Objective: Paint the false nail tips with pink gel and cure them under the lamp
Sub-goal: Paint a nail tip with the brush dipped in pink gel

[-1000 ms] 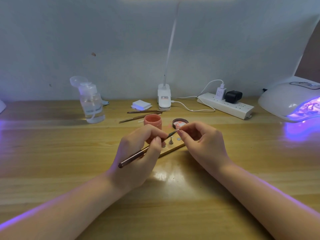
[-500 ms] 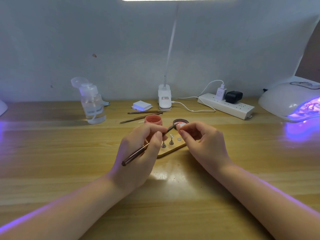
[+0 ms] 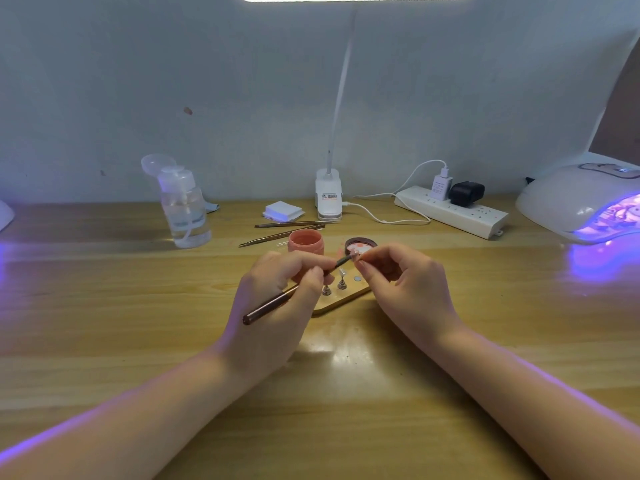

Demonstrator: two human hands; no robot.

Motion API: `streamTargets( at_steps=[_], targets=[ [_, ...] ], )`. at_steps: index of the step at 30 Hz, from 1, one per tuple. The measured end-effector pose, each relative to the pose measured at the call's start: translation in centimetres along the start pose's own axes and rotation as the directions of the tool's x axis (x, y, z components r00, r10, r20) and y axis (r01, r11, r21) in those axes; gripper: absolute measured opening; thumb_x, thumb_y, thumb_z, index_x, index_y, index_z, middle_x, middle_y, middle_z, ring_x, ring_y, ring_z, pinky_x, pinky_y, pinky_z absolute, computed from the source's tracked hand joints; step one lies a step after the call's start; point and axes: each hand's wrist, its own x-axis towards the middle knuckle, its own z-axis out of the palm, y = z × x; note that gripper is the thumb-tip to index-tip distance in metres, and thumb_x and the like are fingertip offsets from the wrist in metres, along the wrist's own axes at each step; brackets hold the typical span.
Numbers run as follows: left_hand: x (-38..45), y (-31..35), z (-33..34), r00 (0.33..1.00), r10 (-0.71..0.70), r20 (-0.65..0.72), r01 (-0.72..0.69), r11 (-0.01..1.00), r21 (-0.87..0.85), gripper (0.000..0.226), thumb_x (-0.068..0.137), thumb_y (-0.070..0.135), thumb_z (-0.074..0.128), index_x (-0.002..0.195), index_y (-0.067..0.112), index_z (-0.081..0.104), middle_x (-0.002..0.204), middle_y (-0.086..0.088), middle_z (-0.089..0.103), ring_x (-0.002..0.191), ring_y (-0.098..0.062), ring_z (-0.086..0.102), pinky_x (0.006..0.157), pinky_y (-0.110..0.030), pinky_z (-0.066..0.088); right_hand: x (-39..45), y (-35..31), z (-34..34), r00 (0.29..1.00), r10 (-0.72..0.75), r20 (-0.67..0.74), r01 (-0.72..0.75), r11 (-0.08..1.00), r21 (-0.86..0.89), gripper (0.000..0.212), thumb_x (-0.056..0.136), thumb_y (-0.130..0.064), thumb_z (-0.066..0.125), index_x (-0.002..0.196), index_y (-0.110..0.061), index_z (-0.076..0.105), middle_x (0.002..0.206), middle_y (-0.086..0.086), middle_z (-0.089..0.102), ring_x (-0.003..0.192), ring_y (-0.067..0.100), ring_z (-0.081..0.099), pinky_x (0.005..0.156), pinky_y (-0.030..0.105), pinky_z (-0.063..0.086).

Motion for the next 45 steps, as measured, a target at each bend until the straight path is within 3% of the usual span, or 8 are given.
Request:
streamTargets(
  at_steps=[7,13,18,23,28,33,39,45],
  targets=[
    [0.15,-0.07,0.12,0.995,-0.091,-0.028,0.082,0.97,-0.229,0.025,0.093,0.022,0.049,0.103,0.013,0.07,0.095,-0.003,0.074,0.093,-0.021,0.069,0.078,-0.038,0.057,-0.03,-0.06,-0.07,0.999,0.039,0.013,-0.039,0.998,0.051,0.009,0.085,-0.008,0.07,0.094,-0.007,0.072,0.078,-0.006,0.068,0.073,0.006,0.063,0.069,0.023,0.054],
    [0.13,-0.05,0.08,0.997,-0.053,-0.056,0.039,0.973,-0.229,0.027,0.087,0.009,0.044,0.086,0.01,0.07,0.075,-0.002,0.071,0.075,-0.012,0.067,0.069,-0.022,0.052,-0.07,0.0,-0.1,0.999,0.05,0.021,-0.052,0.997,0.06,0.009,0.086,-0.009,0.069,0.094,-0.009,0.072,0.078,-0.006,0.068,0.073,0.006,0.063,0.068,0.023,0.053],
    [0.1,-0.06,0.41,0.991,-0.134,-0.028,0.122,0.955,-0.27,0.025,0.092,0.021,0.048,0.101,0.014,0.07,0.094,-0.003,0.074,0.09,-0.016,0.07,0.077,-0.031,0.056,-0.06,-0.01,-0.11,0.999,0.046,0.025,-0.047,0.997,0.065,0.009,0.086,-0.009,0.07,0.094,-0.01,0.072,0.079,-0.003,0.07,0.073,0.006,0.063,0.069,0.025,0.054],
    [0.04,0.0,0.18,0.995,-0.081,-0.05,0.067,0.968,-0.244,0.026,0.089,0.024,0.047,0.087,0.014,0.071,0.077,-0.001,0.072,0.078,-0.012,0.067,0.069,-0.025,0.053,-0.05,0.03,-0.08,0.999,0.047,0.027,-0.049,0.997,0.064,0.009,0.086,-0.009,0.069,0.094,-0.011,0.072,0.079,-0.005,0.069,0.072,0.006,0.064,0.069,0.027,0.054],
    [0.12,-0.22,0.34,0.992,-0.122,-0.019,0.113,0.959,-0.261,0.025,0.094,0.024,0.048,0.102,0.014,0.07,0.093,-0.001,0.074,0.092,-0.017,0.07,0.075,-0.024,0.054,-0.09,0.06,-0.04,0.999,0.04,0.015,-0.041,0.997,0.072,0.009,0.085,-0.009,0.07,0.093,-0.01,0.072,0.079,-0.002,0.07,0.072,0.008,0.064,0.07,0.028,0.055],
    [0.1,-0.18,0.24,0.995,-0.087,-0.041,0.074,0.964,-0.255,0.023,0.088,0.016,0.047,0.087,0.015,0.07,0.078,0.001,0.071,0.076,-0.01,0.067,0.066,-0.018,0.051,-0.05,0.24,-0.15,1.0,0.022,0.019,-0.022,0.999,0.041,0.011,0.085,-0.01,0.07,0.096,-0.011,0.072,0.08,-0.003,0.07,0.073,0.007,0.065,0.07,0.027,0.055],
    [0.09,-0.33,0.33,0.991,-0.135,0.022,0.136,0.96,-0.243,0.021,0.092,0.024,0.051,0.1,0.023,0.07,0.093,0.005,0.074,0.094,-0.013,0.068,0.075,-0.021,0.052,-0.08,0.24,-0.04,1.0,0.004,0.014,-0.004,0.999,0.042,0.01,0.084,-0.009,0.071,0.095,-0.011,0.072,0.08,-0.004,0.07,0.073,0.006,0.064,0.069,0.025,0.054],
    [0.16,-0.29,0.11,0.993,-0.116,-0.024,0.104,0.953,-0.286,0.023,0.086,0.014,0.047,0.088,0.015,0.07,0.082,0.0,0.072,0.077,-0.01,0.067,0.066,-0.017,0.05,0.0,0.27,-0.03,1.0,0.007,0.015,-0.007,1.0,0.028,0.009,0.085,-0.011,0.07,0.094,-0.01,0.073,0.078,0.0,0.07,0.071,0.011,0.064,0.068,0.031,0.053]
  ],
)
